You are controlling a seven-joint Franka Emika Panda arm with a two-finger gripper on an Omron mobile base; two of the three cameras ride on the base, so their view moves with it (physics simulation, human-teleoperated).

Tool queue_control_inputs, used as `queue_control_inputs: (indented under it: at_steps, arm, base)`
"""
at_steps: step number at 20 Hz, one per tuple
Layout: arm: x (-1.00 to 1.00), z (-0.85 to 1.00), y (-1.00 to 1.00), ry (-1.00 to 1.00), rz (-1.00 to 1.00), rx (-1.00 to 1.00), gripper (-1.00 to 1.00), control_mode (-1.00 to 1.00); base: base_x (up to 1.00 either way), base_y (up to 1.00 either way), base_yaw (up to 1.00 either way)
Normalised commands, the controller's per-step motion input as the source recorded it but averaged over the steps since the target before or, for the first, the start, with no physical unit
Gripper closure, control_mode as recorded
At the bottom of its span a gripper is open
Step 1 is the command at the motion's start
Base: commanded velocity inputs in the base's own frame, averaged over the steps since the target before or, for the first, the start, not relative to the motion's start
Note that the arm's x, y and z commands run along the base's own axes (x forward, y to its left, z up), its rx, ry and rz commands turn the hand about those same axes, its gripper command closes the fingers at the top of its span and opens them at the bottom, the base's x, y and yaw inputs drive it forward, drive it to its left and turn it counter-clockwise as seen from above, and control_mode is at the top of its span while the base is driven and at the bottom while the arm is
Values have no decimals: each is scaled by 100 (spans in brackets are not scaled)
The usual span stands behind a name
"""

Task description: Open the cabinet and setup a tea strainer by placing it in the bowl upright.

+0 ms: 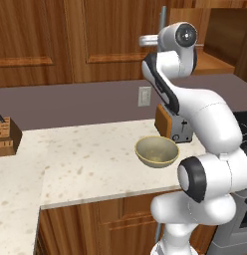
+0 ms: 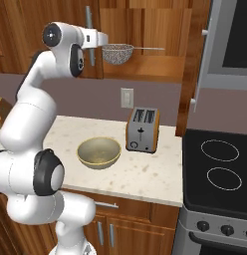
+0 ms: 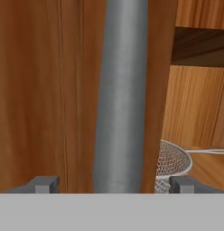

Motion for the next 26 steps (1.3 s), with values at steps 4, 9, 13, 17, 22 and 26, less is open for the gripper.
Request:
queue_control_inputs:
  at_steps: [4, 9, 13, 17, 22, 26]
  arm:
    - [36, -2, 0, -4, 5, 0, 100, -100]
    - [39, 0, 0, -2, 7, 0, 100, -100]
    - [23, -3, 0, -2, 6, 0, 100, -100]
    - [10, -2, 0, -2, 3, 0, 100, -100]
    - [-2, 0, 0, 0, -1, 0, 100, -100]
    - [-20, 0, 16, 1, -14, 0, 100, -100]
  base:
    - [0, 0, 0]
    - [0, 0, 0]
    - [0, 0, 0]
    - [0, 0, 0]
    - [0, 0, 0]
    - [0, 0, 0]
